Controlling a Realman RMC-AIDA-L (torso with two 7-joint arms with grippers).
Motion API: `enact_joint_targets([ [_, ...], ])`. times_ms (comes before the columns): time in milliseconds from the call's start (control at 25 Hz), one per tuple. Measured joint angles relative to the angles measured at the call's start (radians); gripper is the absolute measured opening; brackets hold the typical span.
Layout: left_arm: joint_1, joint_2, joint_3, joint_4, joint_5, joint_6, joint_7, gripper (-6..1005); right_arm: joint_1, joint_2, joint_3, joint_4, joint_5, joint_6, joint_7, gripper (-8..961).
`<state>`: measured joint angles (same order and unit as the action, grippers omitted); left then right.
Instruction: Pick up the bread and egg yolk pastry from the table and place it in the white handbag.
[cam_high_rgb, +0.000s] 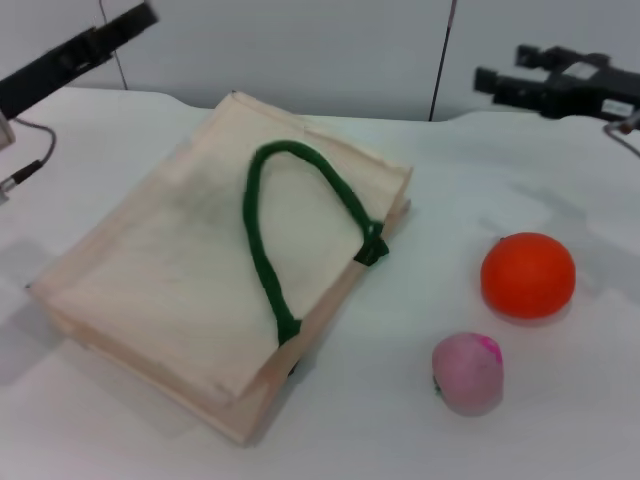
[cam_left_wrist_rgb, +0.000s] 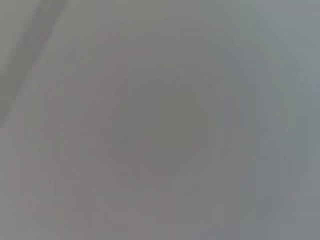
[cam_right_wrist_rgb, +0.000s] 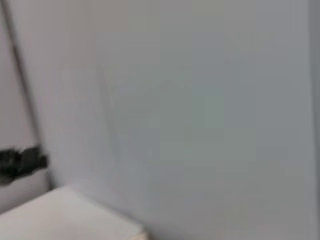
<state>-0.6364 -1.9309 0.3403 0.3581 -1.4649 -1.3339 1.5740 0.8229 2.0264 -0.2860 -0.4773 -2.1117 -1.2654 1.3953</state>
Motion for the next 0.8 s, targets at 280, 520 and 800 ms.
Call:
enact_joint_targets([
  [280,0.045,-0.097,-0.295,-0.122,-0.167,0.084,0.536,532,-0.068,0.005,0.259,0.145,0.169,0.047,-0.367,894],
  [520,0.061,-0.099,-0.389,-0.296,-0.378,0.107,0.897,815,-0.158,0.007,0.462,0.411,0.509,0.06,-0.964,894],
  [800,0.068,-0.1,-0.394,-0.368,-0.495,0.117,1.029,857,-0.199,0.007,0.494,0.502,0.672,0.061,-1.118,893],
])
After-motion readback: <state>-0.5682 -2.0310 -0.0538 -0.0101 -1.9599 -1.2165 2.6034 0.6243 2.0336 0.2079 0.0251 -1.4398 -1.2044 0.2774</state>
